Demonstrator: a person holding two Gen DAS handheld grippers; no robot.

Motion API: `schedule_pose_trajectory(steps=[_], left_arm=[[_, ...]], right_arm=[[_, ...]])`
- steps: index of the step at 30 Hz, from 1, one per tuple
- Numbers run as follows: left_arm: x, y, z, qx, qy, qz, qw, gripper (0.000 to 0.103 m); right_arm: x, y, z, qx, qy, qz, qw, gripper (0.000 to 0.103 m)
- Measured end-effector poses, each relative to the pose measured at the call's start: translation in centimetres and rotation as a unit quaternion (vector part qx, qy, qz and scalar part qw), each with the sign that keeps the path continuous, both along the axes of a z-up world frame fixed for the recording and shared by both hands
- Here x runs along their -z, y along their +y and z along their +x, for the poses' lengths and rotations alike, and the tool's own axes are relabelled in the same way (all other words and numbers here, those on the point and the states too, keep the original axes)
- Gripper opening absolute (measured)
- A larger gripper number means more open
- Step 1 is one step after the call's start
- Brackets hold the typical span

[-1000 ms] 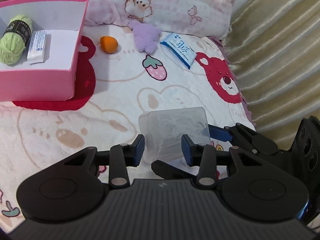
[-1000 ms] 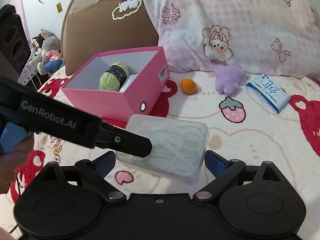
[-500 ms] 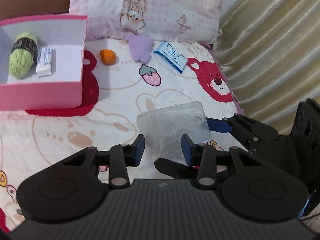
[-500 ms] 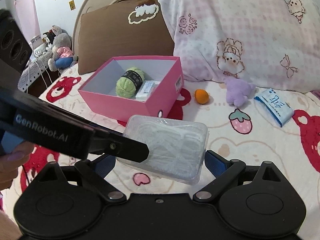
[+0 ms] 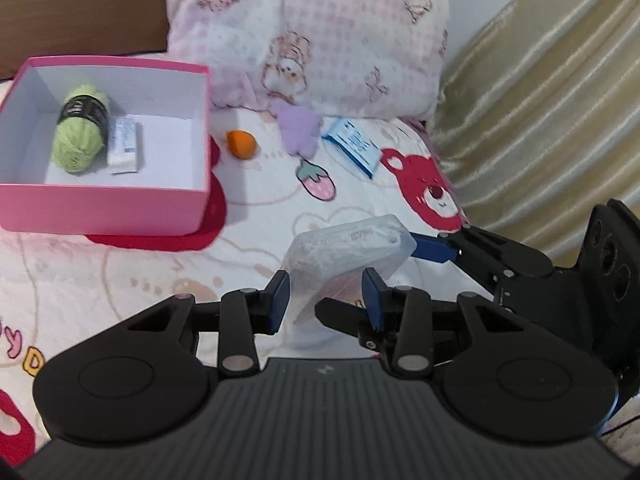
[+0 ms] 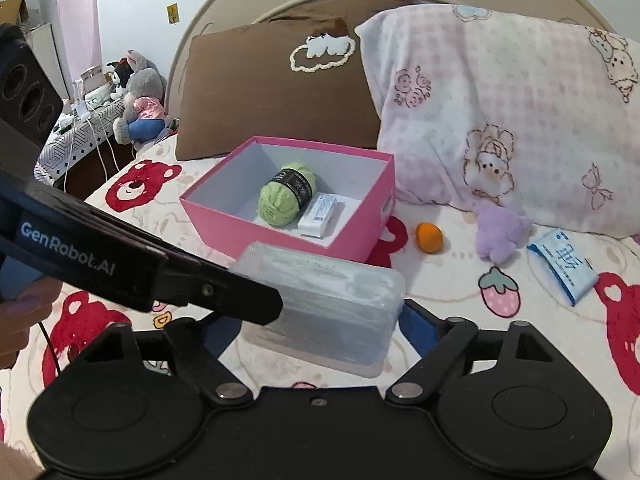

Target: Organize objects

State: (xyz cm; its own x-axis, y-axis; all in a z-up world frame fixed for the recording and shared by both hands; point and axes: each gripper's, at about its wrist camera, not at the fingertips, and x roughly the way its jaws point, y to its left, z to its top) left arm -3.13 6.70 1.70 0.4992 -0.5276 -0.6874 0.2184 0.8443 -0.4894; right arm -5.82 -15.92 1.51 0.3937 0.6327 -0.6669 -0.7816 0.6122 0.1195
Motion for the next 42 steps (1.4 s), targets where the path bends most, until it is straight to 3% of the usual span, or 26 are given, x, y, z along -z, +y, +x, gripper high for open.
schedule_pose_trajectory(steps=[10,20,27,32,35,42], left_arm=[[-1.7,3.3,0.3,-0.032,-0.016,0.026,0.9990,0.038],[-5.1,5.7,1.6,-0.048,-0.025,0.074,0.9958,0.038],[-6.6,7.7,5.1,-0.057,-0.023,0.107,0.9923,0.038],[-5.1,9.5,8.4,-0.079,-0.009,0.115,0.9902,0.038],[-3.0,10.8,10.5,-0.093,0.020,0.124,0.9877,0.039],[2.8,14.5,14.4,-0.126,0.064,0.097,0.9852,0.038]], right_arm=[[-1.2,2.9,0.2,-0.018,0.001,0.012,1.000,0.072],[-3.5,6.5,1.9,-0.036,0.040,0.017,0.998,0.069],[-4.5,10.1,5.1,-0.052,0.067,0.013,0.996,0.069],[-3.4,13.2,8.1,-0.055,0.101,0.010,0.993,0.069],[-1.0,15.5,9.9,-0.042,0.146,0.008,0.988,0.069],[3.8,19.5,12.8,-0.035,0.193,-0.014,0.980,0.068]])
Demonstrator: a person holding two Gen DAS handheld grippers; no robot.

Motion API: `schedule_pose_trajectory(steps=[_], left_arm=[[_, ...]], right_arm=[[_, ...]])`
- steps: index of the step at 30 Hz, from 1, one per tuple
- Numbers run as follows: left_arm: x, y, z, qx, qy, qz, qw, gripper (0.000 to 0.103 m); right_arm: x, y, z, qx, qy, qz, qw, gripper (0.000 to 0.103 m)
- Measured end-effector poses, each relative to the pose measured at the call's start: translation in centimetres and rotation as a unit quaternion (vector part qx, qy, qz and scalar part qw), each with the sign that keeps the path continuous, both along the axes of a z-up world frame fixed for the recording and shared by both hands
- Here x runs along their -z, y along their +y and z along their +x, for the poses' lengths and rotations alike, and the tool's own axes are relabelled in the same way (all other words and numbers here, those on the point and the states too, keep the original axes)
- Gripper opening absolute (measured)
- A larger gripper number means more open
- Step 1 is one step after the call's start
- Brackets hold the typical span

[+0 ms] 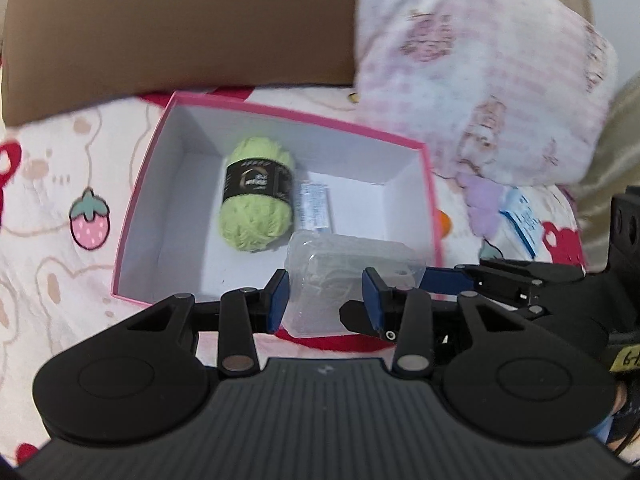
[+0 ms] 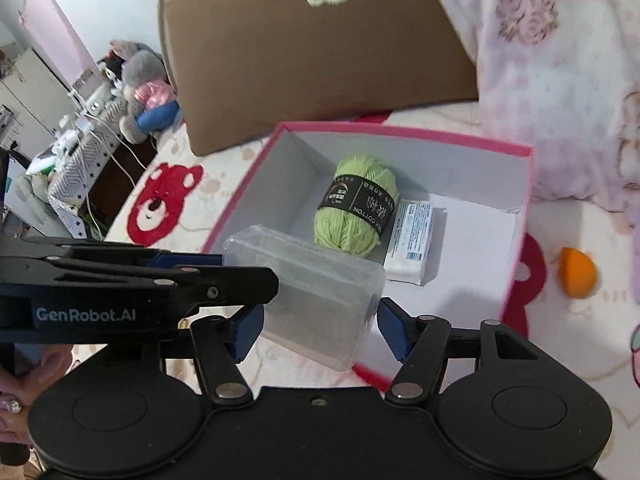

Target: Organize objects

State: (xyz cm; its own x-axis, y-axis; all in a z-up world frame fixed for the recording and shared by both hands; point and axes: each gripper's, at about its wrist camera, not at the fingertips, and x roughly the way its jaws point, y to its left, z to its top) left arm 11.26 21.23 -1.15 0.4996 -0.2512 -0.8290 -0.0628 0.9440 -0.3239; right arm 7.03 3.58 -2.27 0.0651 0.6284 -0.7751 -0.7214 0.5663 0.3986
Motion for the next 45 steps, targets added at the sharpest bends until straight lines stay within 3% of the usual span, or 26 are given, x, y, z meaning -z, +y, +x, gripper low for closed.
schedule_pose_trajectory(steps=[10,17,22,28,39,45], left_arm=[[5.5,3.8,3.2,-0.051,0.037,-0.050,0.9968,0.038],[7.9,4.4,4.7,-0.057,0.073,-0.029,0.9953,0.037],[9.2,4.3,5.3,-0.087,0.083,-0.024,0.9925,0.037],[11.0,4.2,5.8,-0.095,0.092,-0.029,0.9908,0.037],[12.3,3.9,5.8,-0.107,0.065,-0.003,0.9921,0.036],[11.5,3.2,5.0,-0.103,0.036,0.027,0.9937,0.036]], right_arm=[[3.9,4.7,2.7,-0.015,0.023,-0.053,0.998,0.068],[7.2,5.7,3.8,-0.011,0.088,-0.063,0.994,0.067],[9.0,5.9,4.6,0.012,0.128,-0.068,0.989,0.065],[9.8,6.1,4.1,0.018,0.103,-0.084,0.991,0.061],[11.2,6.2,4.3,0.047,0.095,-0.080,0.991,0.051],[9.3,6.6,3.0,0.027,-0.006,-0.096,0.995,0.051]])
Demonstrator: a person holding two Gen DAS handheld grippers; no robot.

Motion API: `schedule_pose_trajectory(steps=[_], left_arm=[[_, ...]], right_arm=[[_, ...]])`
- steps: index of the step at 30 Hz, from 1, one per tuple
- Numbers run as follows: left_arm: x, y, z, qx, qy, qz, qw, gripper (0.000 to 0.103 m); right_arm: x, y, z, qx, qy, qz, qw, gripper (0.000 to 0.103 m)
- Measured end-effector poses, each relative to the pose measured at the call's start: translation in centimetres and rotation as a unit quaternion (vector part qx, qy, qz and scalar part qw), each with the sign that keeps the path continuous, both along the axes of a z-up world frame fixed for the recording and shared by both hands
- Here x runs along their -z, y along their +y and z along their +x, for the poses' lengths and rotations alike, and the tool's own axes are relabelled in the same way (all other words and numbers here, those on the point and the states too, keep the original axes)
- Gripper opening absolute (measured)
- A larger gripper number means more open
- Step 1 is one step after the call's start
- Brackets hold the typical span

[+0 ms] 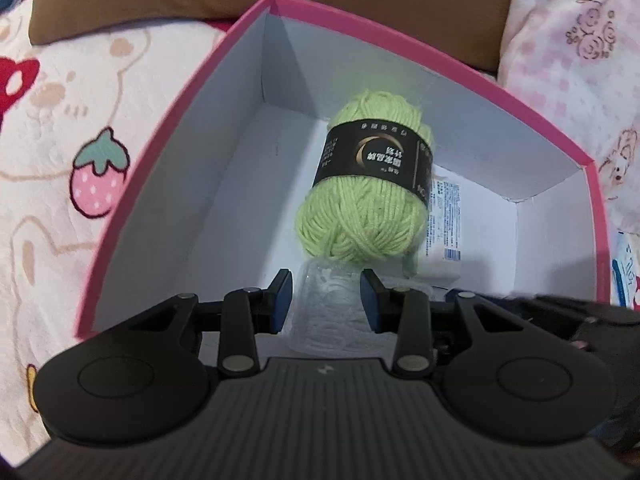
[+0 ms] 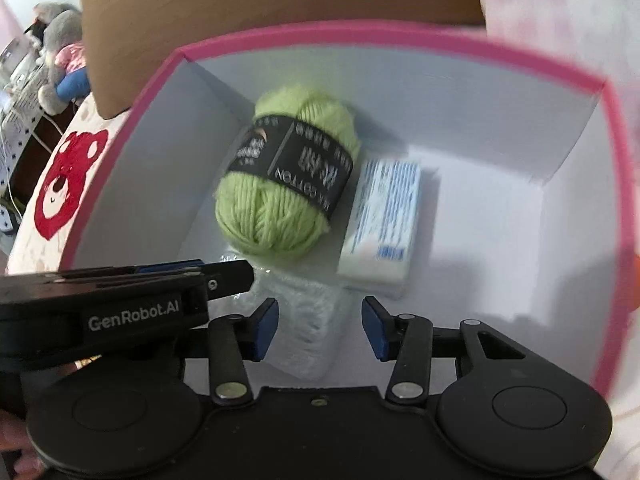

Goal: Organize objects
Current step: 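Lower the clear container into the pink box beside the yarn ball, then open the left tool and withdraw it up out of the pink box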

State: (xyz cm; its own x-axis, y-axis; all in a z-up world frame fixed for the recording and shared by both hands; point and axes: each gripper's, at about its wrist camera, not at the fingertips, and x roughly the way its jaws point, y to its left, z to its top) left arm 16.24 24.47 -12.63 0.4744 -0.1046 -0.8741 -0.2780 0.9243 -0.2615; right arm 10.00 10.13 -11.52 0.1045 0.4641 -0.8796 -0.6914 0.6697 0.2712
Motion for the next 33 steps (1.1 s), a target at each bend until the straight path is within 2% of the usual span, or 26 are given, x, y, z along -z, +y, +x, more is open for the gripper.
schedule_pose_trajectory(steps=[4,6,10,19,23,28,33], left_arm=[[-1.8,-0.5,-0.9,0.020,-0.018,0.022,0.9994,0.036],[-2.7,-0.8,-1.3,0.031,-0.027,0.017,0.9990,0.038],[-3.8,-1.7,-1.8,0.044,-0.024,0.016,0.9986,0.039],[-7.4,-4.5,-4.2,0.078,-0.037,0.027,0.9959,0.040],[-9.4,-6.0,-5.1,0.088,-0.046,0.038,0.9943,0.040],[-11.2,-7.6,-6.1,0.088,-0.028,0.033,0.9952,0.040],[-13.5,-8.6,-7.6,0.084,-0.037,0.036,0.9951,0.041]], right_arm=[[-2.1,-1.5,-0.5,-0.019,-0.019,0.020,0.999,0.052],[-3.1,-2.0,-0.6,-0.029,-0.037,0.018,0.999,0.052],[-4.8,-3.5,-0.7,-0.035,-0.041,0.022,0.998,0.052],[-8.9,-6.8,-3.0,-0.072,-0.107,0.012,0.992,0.056],[-10.5,-8.2,-3.3,-0.065,-0.093,0.007,0.994,0.057],[-12.5,-9.7,-4.2,-0.064,-0.103,0.005,0.993,0.059],[-14.3,-11.1,-5.6,-0.073,-0.122,0.005,0.990,0.062]])
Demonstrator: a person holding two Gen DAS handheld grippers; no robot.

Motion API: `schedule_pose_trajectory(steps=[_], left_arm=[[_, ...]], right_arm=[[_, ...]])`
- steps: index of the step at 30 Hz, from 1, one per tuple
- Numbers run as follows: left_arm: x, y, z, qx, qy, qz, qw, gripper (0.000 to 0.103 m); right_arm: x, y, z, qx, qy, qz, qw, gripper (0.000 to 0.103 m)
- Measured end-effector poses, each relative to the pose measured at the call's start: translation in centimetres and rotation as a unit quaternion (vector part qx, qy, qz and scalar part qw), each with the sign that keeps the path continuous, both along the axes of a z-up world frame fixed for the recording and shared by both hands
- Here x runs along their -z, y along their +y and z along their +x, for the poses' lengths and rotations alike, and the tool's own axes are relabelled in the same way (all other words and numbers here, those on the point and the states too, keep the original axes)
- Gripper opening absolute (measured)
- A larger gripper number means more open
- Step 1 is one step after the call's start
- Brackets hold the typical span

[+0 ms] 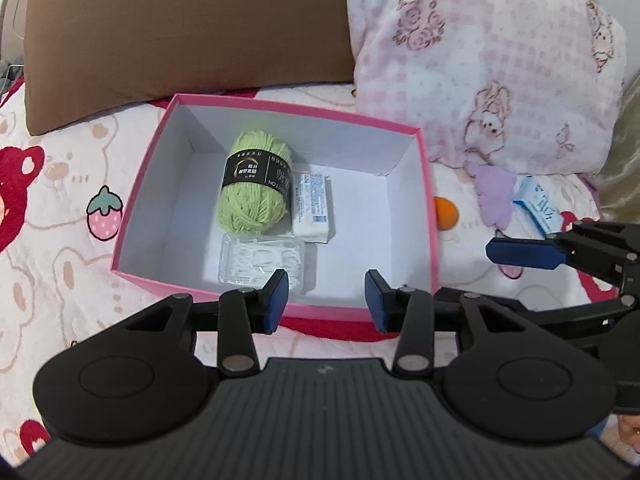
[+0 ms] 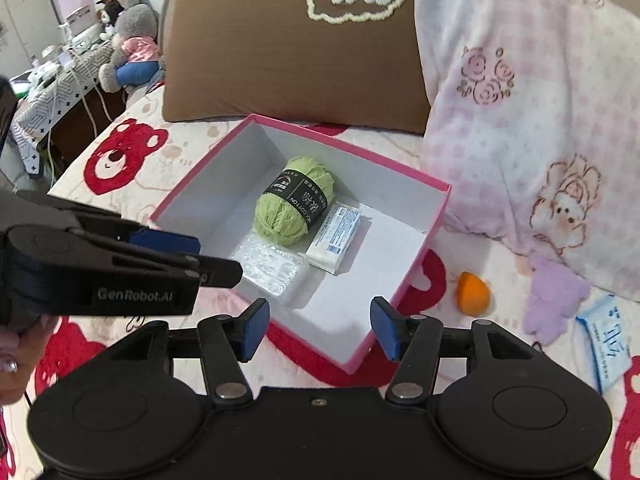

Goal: Organize objects
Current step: 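Open the left tool and withdraw it up out of the pink box, then move the left tool toward the blue-and-white wet-wipe pack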

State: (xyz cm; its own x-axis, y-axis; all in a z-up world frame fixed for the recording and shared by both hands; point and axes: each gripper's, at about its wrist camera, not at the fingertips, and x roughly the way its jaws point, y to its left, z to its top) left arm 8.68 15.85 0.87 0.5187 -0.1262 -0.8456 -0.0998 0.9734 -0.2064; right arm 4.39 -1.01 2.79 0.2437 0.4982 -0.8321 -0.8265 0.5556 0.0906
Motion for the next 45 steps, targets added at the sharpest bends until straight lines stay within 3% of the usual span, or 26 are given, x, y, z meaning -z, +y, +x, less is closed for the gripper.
schedule_pose_trajectory(steps=[5,14,17,21,29,35,45], left_arm=[[-2.4,-1.7,-2.0,0.016,0.004,0.024,0.9996,0.048],[-6.1,-4.9,-6.1,0.050,-0.002,0.019,0.9986,0.049],[-6.9,-6.3,-7.3,0.058,-0.015,0.043,0.9973,0.052],[-7.2,-7.5,-8.0,0.072,0.003,0.022,0.9971,0.052],[-7.9,-10.4,-9.2,0.097,0.004,0.038,0.9946,0.056],[-7.8,-12.2,-9.4,0.113,0.024,0.015,0.9932,0.057],[-6.8,-15.6,-9.1,0.147,0.027,0.009,0.9887,0.057]], right_arm=[[-2.0,-1.9,-1.5,-0.005,-0.023,-0.001,1.000,0.066],[-5.3,-6.2,-4.0,-0.016,-0.033,0.009,0.999,0.067],[-6.1,-7.5,-4.9,-0.022,-0.050,0.005,0.998,0.069],[-6.5,-8.8,-5.9,-0.035,-0.071,-0.005,0.997,0.072],[-7.2,-11.9,-6.2,-0.021,-0.089,-0.017,0.996,0.076],[-7.5,-14.7,-6.3,-0.012,-0.089,-0.016,0.996,0.077],[-6.0,-19.7,-5.2,0.022,-0.078,-0.016,0.997,0.082]])
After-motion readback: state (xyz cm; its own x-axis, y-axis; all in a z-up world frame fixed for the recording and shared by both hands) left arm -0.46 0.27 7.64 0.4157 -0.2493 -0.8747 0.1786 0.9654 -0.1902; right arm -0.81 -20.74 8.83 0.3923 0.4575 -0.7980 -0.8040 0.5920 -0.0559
